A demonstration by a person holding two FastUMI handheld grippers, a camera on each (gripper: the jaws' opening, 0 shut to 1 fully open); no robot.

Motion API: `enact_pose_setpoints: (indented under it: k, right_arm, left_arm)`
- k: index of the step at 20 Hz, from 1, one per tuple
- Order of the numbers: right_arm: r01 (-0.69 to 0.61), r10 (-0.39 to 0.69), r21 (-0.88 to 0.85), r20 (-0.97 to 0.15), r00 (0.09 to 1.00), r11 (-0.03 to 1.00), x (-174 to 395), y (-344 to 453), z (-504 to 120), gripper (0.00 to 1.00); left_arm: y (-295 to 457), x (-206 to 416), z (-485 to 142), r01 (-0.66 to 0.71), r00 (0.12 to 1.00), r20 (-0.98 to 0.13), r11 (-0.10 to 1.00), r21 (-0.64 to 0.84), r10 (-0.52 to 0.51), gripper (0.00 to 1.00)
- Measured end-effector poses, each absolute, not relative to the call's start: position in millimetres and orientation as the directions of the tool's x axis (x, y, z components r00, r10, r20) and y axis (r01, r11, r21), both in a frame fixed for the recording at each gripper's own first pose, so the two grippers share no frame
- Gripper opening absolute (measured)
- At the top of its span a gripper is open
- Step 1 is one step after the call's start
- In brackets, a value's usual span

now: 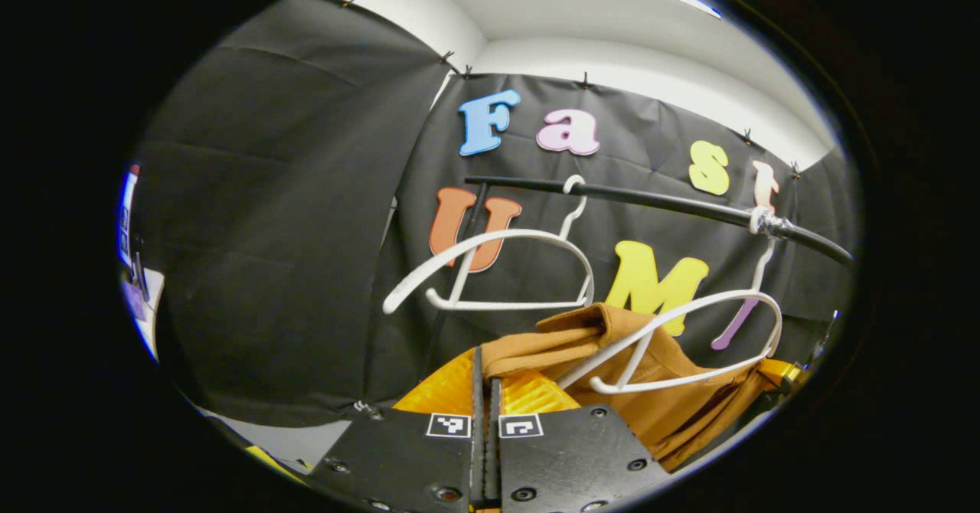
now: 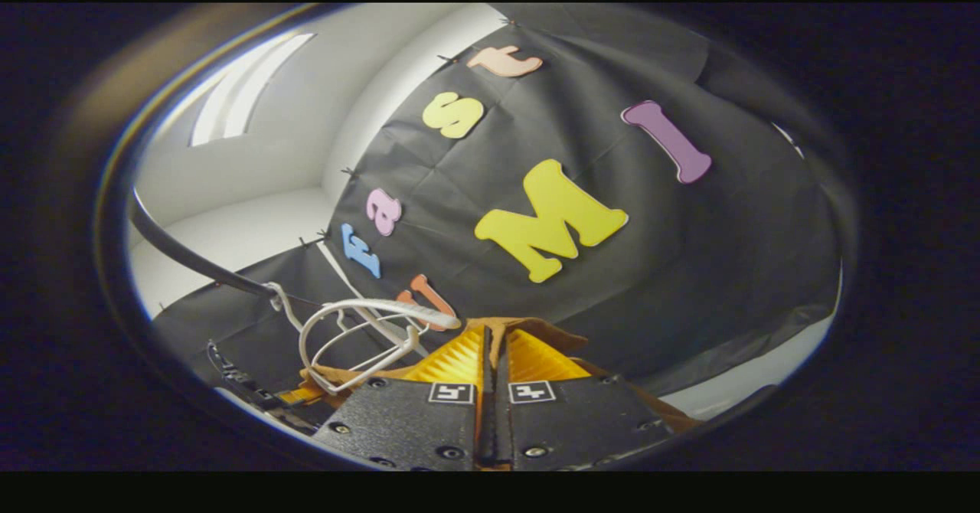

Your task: Grasp the clothes on the hanger with both hands and then place them into the laundry hamper below.

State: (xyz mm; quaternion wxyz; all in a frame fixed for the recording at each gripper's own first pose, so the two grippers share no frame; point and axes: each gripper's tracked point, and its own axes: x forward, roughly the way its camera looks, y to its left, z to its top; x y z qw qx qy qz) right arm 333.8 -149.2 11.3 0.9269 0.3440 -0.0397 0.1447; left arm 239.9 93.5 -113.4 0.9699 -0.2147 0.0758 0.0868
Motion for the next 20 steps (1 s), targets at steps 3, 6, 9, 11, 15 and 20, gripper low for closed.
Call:
enact_pose_setpoints:
  k: [3,6,9,11,15,20]
  right_arm:
    - [-0.286,0.265,0.619,0.128,0.956,0.732,330,-137,-9,0.02]
    - [-0.277,0.293,0.605,0.076,0.953,0.746,326,-121,-32,0.03]
    - [-0.264,0.311,0.596,0.025,0.950,0.759,322,-108,-50,0.02]
    - [-0.263,0.317,0.597,0.016,0.948,0.758,318,-102,-52,0.04]
    - [-0.270,0.329,0.586,0.007,0.944,0.764,305,-88,-47,0.03]
    - [-0.334,0.380,0.536,0.026,0.925,0.775,279,-50,-31,0.03]
  left_arm:
    - [97,232,-138,-0.243,0.958,-0.244,0.871,-0.427,0.148,0.00]
    - [93,213,-166,-0.263,0.941,-0.306,0.880,-0.394,0.144,0.00]
    - [78,202,-181,-0.247,0.932,-0.343,0.902,-0.354,0.120,0.00]
    - [69,196,-183,-0.228,0.931,-0.348,0.916,-0.330,0.106,0.00]
    - [48,190,-177,-0.177,0.934,-0.351,0.936,-0.305,0.062,0.00]
    - [10,182,-156,-0.086,0.940,-0.342,0.951,-0.297,-0.022,0.05]
